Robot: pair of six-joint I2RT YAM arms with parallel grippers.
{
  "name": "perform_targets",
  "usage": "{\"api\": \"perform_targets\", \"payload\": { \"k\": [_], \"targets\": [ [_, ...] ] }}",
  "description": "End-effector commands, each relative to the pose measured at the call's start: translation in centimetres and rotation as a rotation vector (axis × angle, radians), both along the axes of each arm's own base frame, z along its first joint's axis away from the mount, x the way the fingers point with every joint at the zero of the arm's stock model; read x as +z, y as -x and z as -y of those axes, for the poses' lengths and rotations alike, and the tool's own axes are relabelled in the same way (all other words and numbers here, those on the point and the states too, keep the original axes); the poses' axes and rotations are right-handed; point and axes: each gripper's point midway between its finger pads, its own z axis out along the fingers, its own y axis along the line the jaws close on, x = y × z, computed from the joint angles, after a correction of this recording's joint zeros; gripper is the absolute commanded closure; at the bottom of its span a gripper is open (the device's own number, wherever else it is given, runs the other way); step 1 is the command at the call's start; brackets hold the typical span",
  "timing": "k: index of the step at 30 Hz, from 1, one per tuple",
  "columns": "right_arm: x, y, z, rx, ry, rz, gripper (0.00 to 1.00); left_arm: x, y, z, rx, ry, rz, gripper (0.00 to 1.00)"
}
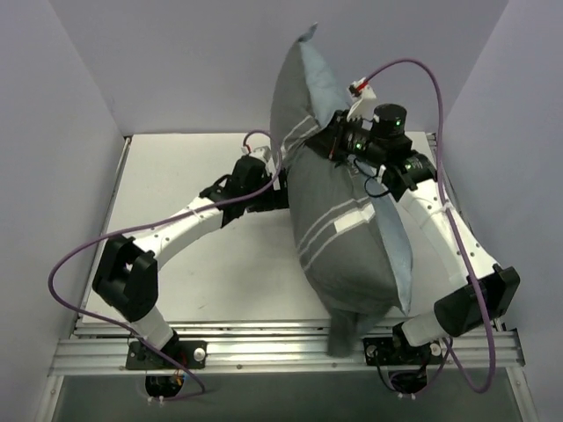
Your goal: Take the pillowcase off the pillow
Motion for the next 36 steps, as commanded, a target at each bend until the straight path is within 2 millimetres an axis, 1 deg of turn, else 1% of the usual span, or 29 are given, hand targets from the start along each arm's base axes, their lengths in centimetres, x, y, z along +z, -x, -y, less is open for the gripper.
{"api": "perform_targets", "payload": {
  "k": [1, 2, 3, 4, 5, 6, 7, 8, 9, 10, 11, 12, 13, 14, 16, 17, 18, 20, 21, 22, 25, 27, 28, 29, 30, 31, 32, 34, 36],
  "targets": [
    [6.1, 5.7, -5.5, 0.260, -0.077, 0.182, 1.00, 5.4, 0.2, 2.5, -0.042, 0.184, 0.132, 0.06],
    [5.3, 6.0, -6.2, 0.274, -0.063, 0.167, 1.00, 5.0, 0.4, 2.1, -0.031, 0.184, 0.126, 0.06],
    [3.0, 5.5, -7.1, 0.269, -0.021, 0.128, 1.00, 5.3, 0.7, 1.6, -0.025, 0.187, 0.132, 0.06],
    [1.8, 6.4, -8.8, 0.304, -0.001, 0.114, 1.00, 3.8, 1.2, 0.9, -0.009, 0.166, 0.108, 0.06],
    [-0.2, 6.2, -9.8, 0.312, 0.031, 0.086, 1.00, 4.0, 1.7, 0.2, 0.004, 0.165, 0.108, 0.06],
    [-2.5, 6.6, -10.9, 0.318, 0.061, 0.048, 1.00, 1.9, 2.4, -1.3, 0.049, 0.132, 0.057, 0.06],
    [-4.0, 6.2, -11.0, 0.312, 0.077, 0.022, 1.00, 1.0, 3.0, -2.2, 0.072, 0.121, 0.023, 0.06],
    [-6.3, 6.4, -12.0, 0.328, 0.098, -0.018, 1.00, 1.3, 3.4, -3.8, 0.122, 0.114, 0.024, 0.06],
    [-8.9, 6.5, -12.2, 0.325, 0.115, -0.061, 1.00, 0.1, 4.0, -6.0, 0.182, 0.090, -0.023, 0.06],
    [-10.5, 6.1, -12.1, 0.299, 0.129, -0.087, 1.00, -2.6, 5.4, -8.0, 0.246, 0.065, -0.093, 0.06],
    [-12.4, 6.0, -12.3, 0.291, 0.140, -0.121, 1.00, -1.6, 6.4, -9.4, 0.279, 0.097, -0.079, 0.06],
    [-13.2, 5.8, -12.6, 0.281, 0.123, -0.134, 1.00, -2.1, 7.4, -10.9, 0.313, 0.099, -0.105, 0.06],
    [-15.4, 6.2, -12.5, 0.284, 0.134, -0.174, 1.00, -2.4, 7.8, -12.6, 0.372, 0.119, -0.119, 0.06],
    [-16.8, 6.6, -13.0, 0.292, 0.137, -0.201, 1.00, -2.0, 9.4, -14.0, 0.395, 0.144, -0.098, 0.06],
    [-18.1, 7.4, -14.1, 0.316, 0.137, -0.221, 1.00, -1.7, 11.0, -16.0, 0.440, 0.147, -0.094, 0.06],
    [-19.5, 8.5, -15.4, 0.347, 0.158, -0.240, 1.00, -0.3, 11.8, -17.0, 0.458, 0.162, -0.041, 0.06],
    [-20.2, 9.2, -16.0, 0.363, 0.173, -0.250, 0.99, -0.5, 12.9, -17.9, 0.470, 0.133, -0.054, 0.06],
    [-21.4, 10.4, -17.4, 0.404, 0.196, -0.268, 0.84, 0.8, 14.0, -19.1, 0.482, 0.120, -0.013, 0.06],
    [-21.5, 11.6, -18.3, 0.434, 0.204, -0.268, 0.62, 1.3, 14.5, -19.8, 0.489, 0.096, -0.009, 0.06],
    [-21.4, 12.1, -18.8, 0.446, 0.205, -0.269, 0.54, 1.8, 14.8, -20.2, 0.483, 0.079, 0.006, 0.06],
    [-19.4, 13.2, -19.9, 0.471, 0.203, -0.235, 0.36, 4.6, 14.8, -21.0, 0.455, 0.032, 0.073, 0.06],
    [-16.8, 13.1, -19.9, 0.453, 0.206, -0.182, 0.27, 5.7, 14.4, -21.3, 0.440, -0.022, 0.085, 0.06],
    [-15.8, 13.0, -19.7, 0.437, 0.204, -0.163, 0.24, 8.4, 13.8, -21.7, 0.433, -0.040, 0.150, 0.06],
    [-14.1, 13.1, -19.1, 0.418, 0.197, -0.139, 0.15, 8.9, 13.0, -21.6, 0.427, -0.070, 0.156, 0.06],
    [-12.9, 12.7, -18.6, 0.390, 0.196, -0.118, 0.11, 10.0, 12.3, -21.7, 0.421, -0.084, 0.186, 0.06],
    [-12.1, 11.9, -17.9, 0.325, 0.209, -0.097, 0.10, 12.5, 11.6, -21.8, 0.410, -0.099, 0.250, 0.06],
    [-10.5, 12.0, -16.9, 0.293, 0.209, -0.072, 0.10, 12.7, 10.4, -21.6, 0.401, -0.128, 0.247, 0.06],
    [-9.7, 11.0, -14.7, 0.192, 0.264, -0.034, 0.08, 14.4, 8.6, -21.3, 0.381, -0.158, 0.290, 0.06],
    [-8.3, 10.9, -12.2, 0.112, 0.287, -0.014, 0.06, 16.1, 5.9, -20.5, 0.373, -0.165, 0.301, 0.06]
  ]
}}
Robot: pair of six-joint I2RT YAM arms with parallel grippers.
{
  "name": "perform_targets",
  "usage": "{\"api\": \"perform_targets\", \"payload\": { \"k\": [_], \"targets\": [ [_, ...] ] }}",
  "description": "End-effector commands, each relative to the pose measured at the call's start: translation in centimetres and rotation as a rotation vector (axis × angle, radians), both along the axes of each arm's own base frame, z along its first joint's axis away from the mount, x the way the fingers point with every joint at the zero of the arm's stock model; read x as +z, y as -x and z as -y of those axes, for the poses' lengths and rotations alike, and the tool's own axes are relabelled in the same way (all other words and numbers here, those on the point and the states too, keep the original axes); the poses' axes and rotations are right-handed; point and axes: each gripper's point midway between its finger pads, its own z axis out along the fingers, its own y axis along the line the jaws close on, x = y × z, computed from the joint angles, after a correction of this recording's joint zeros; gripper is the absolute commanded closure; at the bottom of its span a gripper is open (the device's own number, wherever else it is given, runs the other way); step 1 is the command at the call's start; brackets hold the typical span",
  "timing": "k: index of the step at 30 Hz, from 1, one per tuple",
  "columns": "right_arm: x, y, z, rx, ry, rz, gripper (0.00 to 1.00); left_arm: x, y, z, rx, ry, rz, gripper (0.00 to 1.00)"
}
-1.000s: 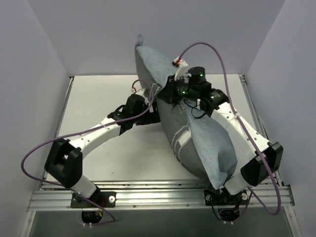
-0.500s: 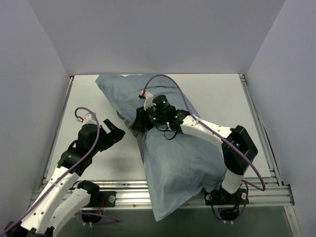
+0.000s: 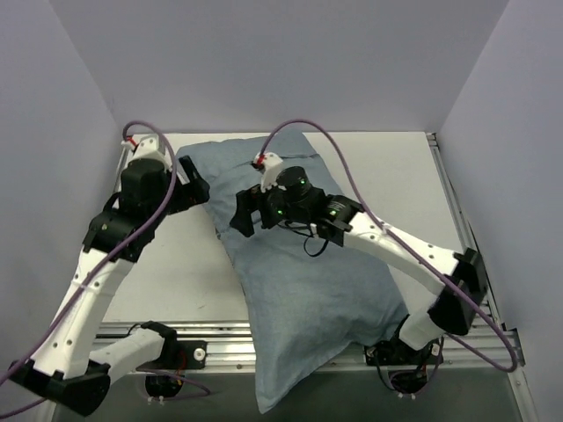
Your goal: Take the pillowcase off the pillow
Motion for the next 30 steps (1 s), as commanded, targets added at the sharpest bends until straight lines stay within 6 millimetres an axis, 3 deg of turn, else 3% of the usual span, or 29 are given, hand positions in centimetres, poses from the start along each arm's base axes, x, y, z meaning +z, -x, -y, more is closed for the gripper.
{"api": "perform_targets", "payload": {
  "k": [1, 2, 3, 4, 5, 6, 7, 8, 9, 11, 12, 13, 14, 15, 16, 21, 22, 24, 25, 27, 28, 29, 30],
  "targets": [
    [5.7, -2.4, 6.3, -0.253, 0.045, 0.166, 0.06, 1.9, -4.9, 0.4, -0.035, -0.119, 0.038, 0.06],
    [5.4, -2.5, 7.7, -0.297, 0.081, 0.169, 0.05, 4.1, -6.1, 1.3, -0.066, -0.093, 0.092, 0.06],
    [4.7, -2.3, 8.7, -0.328, 0.103, 0.158, 0.05, 4.4, -7.3, 1.8, -0.082, -0.103, 0.100, 0.06],
    [5.3, -2.0, 10.3, -0.375, 0.115, 0.169, 0.05, 3.1, -9.3, 2.6, -0.096, -0.116, 0.065, 0.06],
    [5.3, -1.8, 11.1, -0.398, 0.118, 0.166, 0.04, 5.0, -10.5, 3.5, -0.123, -0.096, 0.113, 0.06],
    [5.3, -1.6, 11.8, -0.419, 0.120, 0.159, 0.04, 4.9, -11.6, 4.1, -0.143, -0.107, 0.113, 0.06],
    [4.9, -0.8, 13.0, -0.449, 0.127, 0.134, 0.04, 3.1, -13.7, 5.0, -0.162, -0.122, 0.070, 0.06],
    [4.7, -0.9, 14.1, -0.495, 0.140, 0.132, 0.03, 4.7, -14.8, 5.8, -0.187, -0.109, 0.111, 0.06],
    [5.0, -0.5, 15.2, -0.520, 0.136, 0.128, 0.03, 2.6, -16.8, 6.6, -0.205, -0.133, 0.070, 0.06],
    [3.4, 0.2, 16.8, -0.562, 0.174, 0.097, 0.03, 2.0, -18.8, 7.3, -0.222, -0.145, 0.066, 0.06],
    [3.0, 0.6, 17.2, -0.563, 0.174, 0.088, 0.03, 2.9, -19.9, 7.6, -0.227, -0.155, 0.090, 0.06],
    [3.3, 1.2, 17.7, -0.569, 0.142, 0.076, 0.03, 0.2, -21.6, 8.0, -0.227, -0.174, 0.036, 0.06],
    [1.8, 1.7, 18.1, -0.567, 0.158, 0.050, 0.04, -0.8, -22.1, 7.9, -0.226, -0.189, 0.004, 0.06],
    [1.4, 2.3, 18.0, -0.549, 0.145, 0.028, 0.04, 0.1, -23.0, 8.1, -0.226, -0.198, 0.021, 0.06],
    [1.3, 2.8, 18.1, -0.540, 0.126, 0.011, 0.04, -2.7, -24.1, 8.3, -0.228, -0.216, -0.038, 0.06],
    [-3.8, 5.0, 16.9, -0.457, 0.143, -0.124, 0.06, -8.5, -24.3, 7.6, -0.182, -0.192, -0.196, 0.06],
    [-4.6, 5.2, 16.1, -0.428, 0.134, -0.146, 0.06, -10.6, -23.2, 7.1, -0.176, -0.180, -0.248, 0.06],
    [-6.7, 5.5, 15.7, -0.411, 0.156, -0.183, 0.06, -12.2, -22.4, 6.4, -0.135, -0.133, -0.284, 0.06],
    [-7.8, 5.1, 15.5, -0.417, 0.175, -0.189, 0.06, -13.9, -20.7, 6.0, -0.134, -0.108, -0.331, 0.06],
    [-9.2, 4.3, 15.7, -0.428, 0.217, -0.181, 0.06, -15.3, -18.9, 5.3, -0.106, -0.044, -0.362, 0.06],
    [-10.3, 3.5, 15.6, -0.439, 0.245, -0.182, 0.06, -13.9, -17.6, 4.7, -0.087, -0.016, -0.326, 0.06],
    [-10.7, 2.4, 16.3, -0.473, 0.259, -0.175, 0.06, -17.0, -15.4, 4.6, -0.097, 0.014, -0.373, 0.06],
    [-11.7, 1.4, 16.7, -0.480, 0.294, -0.176, 0.07, -15.6, -14.2, 4.2, -0.077, 0.052, -0.339, 0.06]
  ]
}}
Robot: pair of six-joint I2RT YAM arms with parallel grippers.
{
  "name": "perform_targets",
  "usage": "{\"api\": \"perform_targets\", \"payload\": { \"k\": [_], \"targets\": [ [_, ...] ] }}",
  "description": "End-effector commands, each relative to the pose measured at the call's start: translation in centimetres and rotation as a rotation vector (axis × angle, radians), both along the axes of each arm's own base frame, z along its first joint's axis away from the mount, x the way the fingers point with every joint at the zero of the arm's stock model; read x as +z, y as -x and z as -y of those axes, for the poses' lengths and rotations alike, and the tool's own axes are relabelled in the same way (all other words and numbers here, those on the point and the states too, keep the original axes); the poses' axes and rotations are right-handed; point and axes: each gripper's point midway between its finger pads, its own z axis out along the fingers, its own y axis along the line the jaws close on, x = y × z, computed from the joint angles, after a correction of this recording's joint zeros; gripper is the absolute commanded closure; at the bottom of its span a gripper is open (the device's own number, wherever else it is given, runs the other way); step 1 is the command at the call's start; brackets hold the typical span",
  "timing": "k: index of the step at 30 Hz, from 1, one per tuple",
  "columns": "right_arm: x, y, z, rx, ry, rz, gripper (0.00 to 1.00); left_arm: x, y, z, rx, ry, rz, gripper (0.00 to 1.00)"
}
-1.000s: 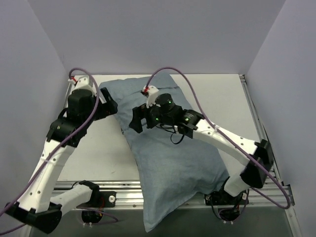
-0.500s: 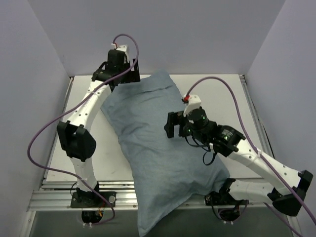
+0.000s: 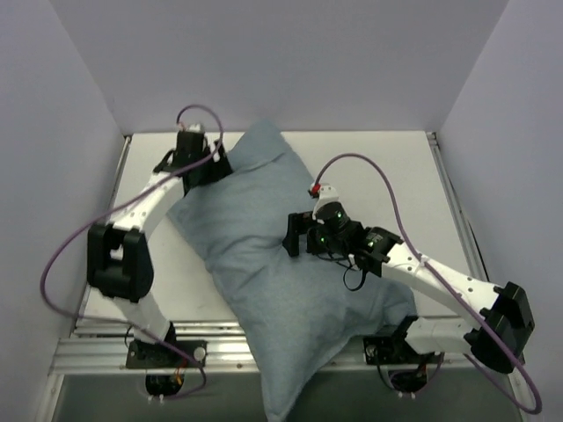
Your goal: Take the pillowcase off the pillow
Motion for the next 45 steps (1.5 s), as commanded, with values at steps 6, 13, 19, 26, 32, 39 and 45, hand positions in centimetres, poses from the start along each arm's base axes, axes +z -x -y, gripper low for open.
{"api": "perform_targets", "payload": {
  "k": [6, 13, 19, 26, 32, 39, 45],
  "targets": [
    [-6.1, -8.9, 4.6, -0.188, 0.138, -0.053, 0.07, -4.5, 14.3, -0.8, 0.016, 0.200, -0.185, 0.06],
    [-5.5, -18.0, 2.3, -0.203, 0.119, 0.004, 0.08, -4.0, 23.6, 2.1, -0.095, 0.356, -0.219, 0.06],
    [-4.7, -23.2, -0.8, -0.148, 0.099, 0.055, 0.08, -2.6, 29.6, 3.2, -0.173, 0.393, -0.232, 0.06],
    [-1.0, -24.1, -0.9, -0.134, 0.093, 0.098, 0.08, 2.0, 29.5, 0.4, -0.162, 0.252, -0.119, 0.06],
    [5.0, -19.2, 2.8, -0.186, 0.090, 0.171, 0.05, 10.0, 23.8, 0.4, -0.235, 0.088, 0.060, 0.06],
    [4.8, -11.0, 9.3, -0.345, 0.077, 0.141, 0.04, 13.2, 10.8, 1.5, -0.220, 0.023, 0.183, 0.06],
    [3.1, -5.7, 12.5, -0.435, -0.007, 0.113, 0.02, 9.3, 1.2, 3.1, -0.245, -0.025, 0.145, 0.06]
  ]
}}
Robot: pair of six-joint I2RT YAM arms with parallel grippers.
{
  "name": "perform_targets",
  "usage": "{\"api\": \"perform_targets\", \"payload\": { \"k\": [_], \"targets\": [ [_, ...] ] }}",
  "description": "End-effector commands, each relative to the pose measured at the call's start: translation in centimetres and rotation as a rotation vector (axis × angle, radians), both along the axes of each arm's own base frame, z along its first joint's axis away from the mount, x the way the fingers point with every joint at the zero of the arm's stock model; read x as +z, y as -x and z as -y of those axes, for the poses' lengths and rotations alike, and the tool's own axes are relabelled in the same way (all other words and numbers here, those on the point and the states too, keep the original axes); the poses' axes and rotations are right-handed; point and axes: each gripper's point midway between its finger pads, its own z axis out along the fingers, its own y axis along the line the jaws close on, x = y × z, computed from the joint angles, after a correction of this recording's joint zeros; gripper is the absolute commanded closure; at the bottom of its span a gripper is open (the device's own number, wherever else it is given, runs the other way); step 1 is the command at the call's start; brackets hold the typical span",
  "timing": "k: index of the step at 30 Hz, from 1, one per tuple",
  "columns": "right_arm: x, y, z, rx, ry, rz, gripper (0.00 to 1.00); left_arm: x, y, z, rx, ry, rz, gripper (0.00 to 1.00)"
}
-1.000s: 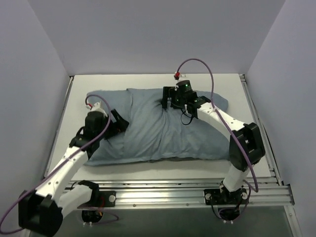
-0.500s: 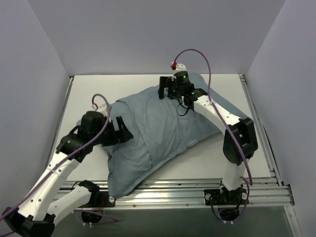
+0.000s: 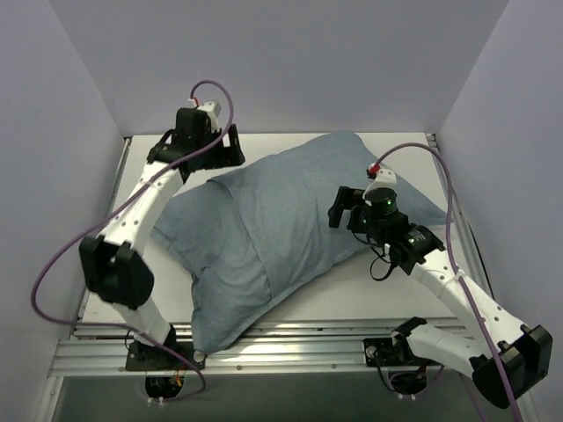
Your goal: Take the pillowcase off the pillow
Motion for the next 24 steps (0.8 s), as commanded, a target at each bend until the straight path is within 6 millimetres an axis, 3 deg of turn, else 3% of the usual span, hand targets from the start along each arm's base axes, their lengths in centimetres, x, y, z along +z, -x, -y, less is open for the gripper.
{"api": "perform_targets", "payload": {
  "k": [1, 2, 3, 4, 5, 6, 7, 8, 9, 10, 11, 12, 13, 14, 15, 16, 17, 19, 20, 21, 22, 23, 24],
  "targets": [
    [-2.6, 2.5, 1.4, -0.071, -0.062, -0.068, 0.02, -2.1, -4.4, 0.9, -0.052, -0.041, 0.005, 0.06],
    [-3.1, 2.9, 1.3, -0.066, -0.078, -0.077, 0.02, -2.6, -4.9, 1.2, -0.061, -0.041, -0.007, 0.06],
    [-3.2, 3.0, 0.9, -0.055, -0.103, -0.075, 0.02, -4.9, -5.0, 1.6, -0.069, -0.044, -0.061, 0.06],
    [-4.4, 3.4, 0.7, -0.047, -0.118, -0.101, 0.03, -5.7, -4.8, 2.0, -0.083, -0.030, -0.085, 0.06],
    [-4.7, 3.6, 0.1, -0.023, -0.135, -0.114, 0.03, -7.6, -3.9, 2.2, -0.095, -0.022, -0.136, 0.05],
    [-4.9, 3.2, -0.3, -0.015, -0.147, -0.107, 0.03, -7.7, -3.1, 2.8, -0.112, 0.011, -0.146, 0.05],
    [-5.3, 3.1, -0.5, -0.007, -0.146, -0.108, 0.03, -8.3, -2.1, 3.2, -0.121, 0.018, -0.164, 0.05],
    [-6.0, 2.7, -0.7, -0.002, -0.133, -0.123, 0.03, -7.6, -0.9, 3.1, -0.113, 0.034, -0.157, 0.05],
    [-5.8, 1.9, -1.1, 0.004, -0.137, -0.102, 0.03, -10.3, 0.9, 2.5, -0.098, 0.020, -0.218, 0.05],
    [-6.1, 1.5, -1.3, 0.012, -0.125, -0.106, 0.03, -10.8, 2.1, 2.4, -0.089, 0.030, -0.236, 0.05],
    [-5.2, 0.4, -1.8, 0.031, -0.120, -0.072, 0.03, -11.3, 3.3, 2.4, -0.086, 0.043, -0.256, 0.05],
    [-6.3, -0.7, -2.3, 0.035, -0.099, -0.097, 0.03, -12.2, 5.7, 2.3, -0.076, 0.081, -0.288, 0.05],
    [-6.5, -1.3, -3.1, 0.063, -0.100, -0.108, 0.03, -12.5, 6.9, 2.3, -0.077, 0.101, -0.300, 0.05],
    [-5.4, -2.5, -3.9, 0.087, -0.100, -0.084, 0.03, -12.7, 8.2, 2.8, -0.089, 0.113, -0.309, 0.05],
    [-6.6, -3.5, -4.9, 0.111, -0.093, -0.111, 0.03, -11.7, 9.4, 2.8, -0.089, 0.135, -0.293, 0.04],
    [-6.7, -4.3, -5.4, 0.123, -0.093, -0.111, 0.04, -13.2, 11.5, 2.7, -0.099, 0.125, -0.337, 0.04],
    [-6.7, -5.9, -6.5, 0.142, -0.095, -0.104, 0.04, -12.2, 13.1, 3.5, -0.131, 0.133, -0.319, 0.04],
    [-6.6, -7.1, -8.3, 0.213, -0.087, -0.102, 0.05, -13.2, 15.9, 3.6, -0.146, 0.119, -0.357, 0.04],
    [-8.2, -7.8, -9.1, 0.237, -0.070, -0.138, 0.05, -12.2, 17.4, 4.4, -0.163, 0.146, -0.344, 0.04],
    [-6.5, -9.2, -10.4, 0.274, -0.071, -0.096, 0.06, -12.1, 18.2, 4.7, -0.167, 0.163, -0.346, 0.04],
    [-6.4, -9.4, -11.8, 0.324, -0.077, -0.097, 0.06, -12.7, 19.5, 4.9, -0.171, 0.173, -0.365, 0.04],
    [-8.1, -9.7, -12.8, 0.352, -0.055, -0.133, 0.06, -11.7, 20.3, 5.2, -0.163, 0.223, -0.355, 0.04],
    [-6.2, -10.9, -14.3, 0.381, -0.064, -0.089, 0.07, -11.5, 21.1, 5.9, -0.180, 0.245, -0.354, 0.04]
  ]
}}
